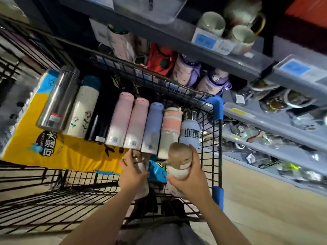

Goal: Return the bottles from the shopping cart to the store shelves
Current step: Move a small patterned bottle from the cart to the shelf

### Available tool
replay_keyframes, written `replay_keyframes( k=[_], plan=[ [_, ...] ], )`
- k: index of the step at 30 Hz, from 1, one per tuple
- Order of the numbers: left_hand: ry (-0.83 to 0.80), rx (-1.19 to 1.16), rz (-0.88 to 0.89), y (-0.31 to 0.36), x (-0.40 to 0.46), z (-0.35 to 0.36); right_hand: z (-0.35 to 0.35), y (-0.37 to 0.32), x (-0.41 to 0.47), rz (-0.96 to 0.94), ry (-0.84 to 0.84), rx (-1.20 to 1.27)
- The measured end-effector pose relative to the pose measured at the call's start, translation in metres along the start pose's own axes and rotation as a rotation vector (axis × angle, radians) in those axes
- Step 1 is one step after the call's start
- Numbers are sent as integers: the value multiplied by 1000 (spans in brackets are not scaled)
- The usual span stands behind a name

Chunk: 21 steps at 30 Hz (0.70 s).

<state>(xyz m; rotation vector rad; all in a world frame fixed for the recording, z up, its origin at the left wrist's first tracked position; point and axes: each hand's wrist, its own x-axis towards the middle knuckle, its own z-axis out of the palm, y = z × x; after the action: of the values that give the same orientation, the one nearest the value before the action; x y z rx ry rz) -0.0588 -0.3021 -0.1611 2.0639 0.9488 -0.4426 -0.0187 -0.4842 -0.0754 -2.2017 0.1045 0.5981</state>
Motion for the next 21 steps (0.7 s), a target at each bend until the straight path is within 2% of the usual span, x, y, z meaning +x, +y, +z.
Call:
replay_keyframes(
  k=[5, 9, 12, 15, 21],
  plan=[
    [2, -93, -45, 2, 1, -10, -30, -1, -14, -63, 66, 223],
    [29, -137, 49, 10, -9, -23, -57, 1, -20, -142, 92, 319],
    [63, -86, 173, 26, -34, -32, -76, 5, -28, -231, 97, 392],
    [168, -99, 353, 51, -74, -30, -103, 13, -44, -302, 70, 482],
    [361, -137, 730, 133, -180, 21, -193, 65, -94, -449, 40, 555]
  ],
)
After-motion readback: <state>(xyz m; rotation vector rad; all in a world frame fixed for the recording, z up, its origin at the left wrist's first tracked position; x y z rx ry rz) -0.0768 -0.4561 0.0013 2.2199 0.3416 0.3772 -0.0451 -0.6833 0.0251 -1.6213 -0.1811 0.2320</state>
